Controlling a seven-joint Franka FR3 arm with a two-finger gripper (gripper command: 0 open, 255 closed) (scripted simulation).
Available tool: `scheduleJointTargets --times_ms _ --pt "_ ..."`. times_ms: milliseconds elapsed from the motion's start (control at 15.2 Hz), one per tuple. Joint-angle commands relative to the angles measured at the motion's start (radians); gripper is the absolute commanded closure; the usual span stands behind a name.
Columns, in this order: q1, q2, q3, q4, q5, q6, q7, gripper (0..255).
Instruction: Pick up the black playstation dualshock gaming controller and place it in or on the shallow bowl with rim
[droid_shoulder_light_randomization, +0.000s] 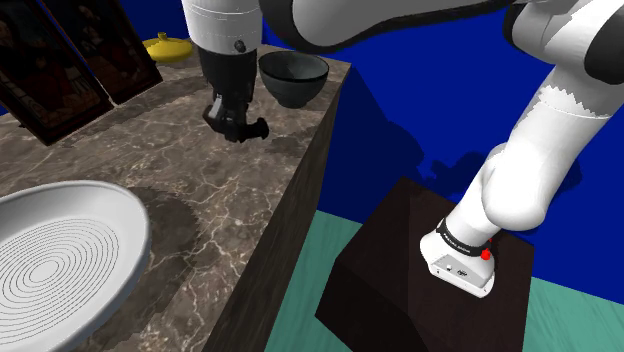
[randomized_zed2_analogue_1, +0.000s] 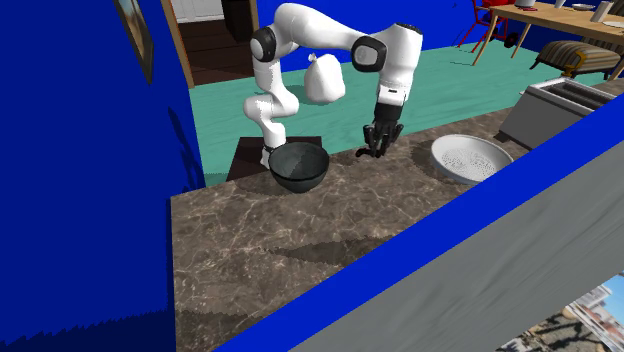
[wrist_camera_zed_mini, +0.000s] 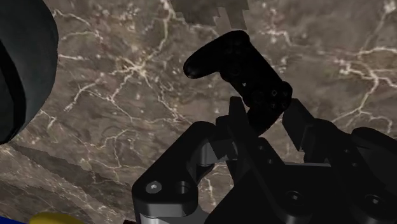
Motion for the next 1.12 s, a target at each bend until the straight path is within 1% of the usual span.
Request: scheduleJointTargets --times_ms 0,594,1056 --pt "0.002 0.003 0.001 0.031 -0.001 -0.029 -0.005 255" --pt "0.025 0.042 0.008 0.196 -0.024 -0.163 -0.016 255" --pt "0.061 0.096 0.015 0.356 -0.062 -0.282 -0.020 255"
